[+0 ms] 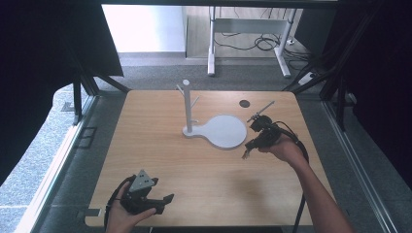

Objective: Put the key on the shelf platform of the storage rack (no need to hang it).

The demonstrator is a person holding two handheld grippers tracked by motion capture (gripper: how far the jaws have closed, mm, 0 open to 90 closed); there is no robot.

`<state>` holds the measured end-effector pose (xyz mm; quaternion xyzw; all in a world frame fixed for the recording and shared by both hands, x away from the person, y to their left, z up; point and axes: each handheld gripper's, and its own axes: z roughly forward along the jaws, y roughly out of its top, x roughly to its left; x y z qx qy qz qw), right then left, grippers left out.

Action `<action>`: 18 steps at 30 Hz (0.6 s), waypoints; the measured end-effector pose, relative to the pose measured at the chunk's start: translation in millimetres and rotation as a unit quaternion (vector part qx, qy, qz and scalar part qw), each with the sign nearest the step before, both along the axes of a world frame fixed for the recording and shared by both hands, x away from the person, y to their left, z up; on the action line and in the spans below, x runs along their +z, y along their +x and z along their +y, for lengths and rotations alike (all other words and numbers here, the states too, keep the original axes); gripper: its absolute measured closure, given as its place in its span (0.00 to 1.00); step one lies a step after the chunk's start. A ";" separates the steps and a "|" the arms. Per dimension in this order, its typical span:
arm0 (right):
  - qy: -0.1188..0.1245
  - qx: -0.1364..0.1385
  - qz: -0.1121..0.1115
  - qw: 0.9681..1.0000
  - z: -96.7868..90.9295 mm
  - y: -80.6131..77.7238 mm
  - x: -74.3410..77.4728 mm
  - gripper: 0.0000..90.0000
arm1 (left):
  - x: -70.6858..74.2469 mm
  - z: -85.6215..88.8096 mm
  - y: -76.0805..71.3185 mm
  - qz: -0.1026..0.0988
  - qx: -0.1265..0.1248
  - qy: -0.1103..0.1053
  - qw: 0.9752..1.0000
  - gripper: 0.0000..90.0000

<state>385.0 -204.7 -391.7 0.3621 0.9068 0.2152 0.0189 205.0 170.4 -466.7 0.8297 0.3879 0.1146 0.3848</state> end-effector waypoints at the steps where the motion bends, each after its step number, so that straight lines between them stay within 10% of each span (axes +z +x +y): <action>1: 0.001 -0.001 0.000 1.000 0.5 0.5 0.3 1.00 | 0.1 0.0 0.0 0.000 0.000 0.000 1.000 0.26; 18: 0.010 -0.013 0.000 1.000 5.8 24.3 4.4 1.00 | -1.1 -1.4 0.3 0.001 -0.001 0.001 1.000 0.26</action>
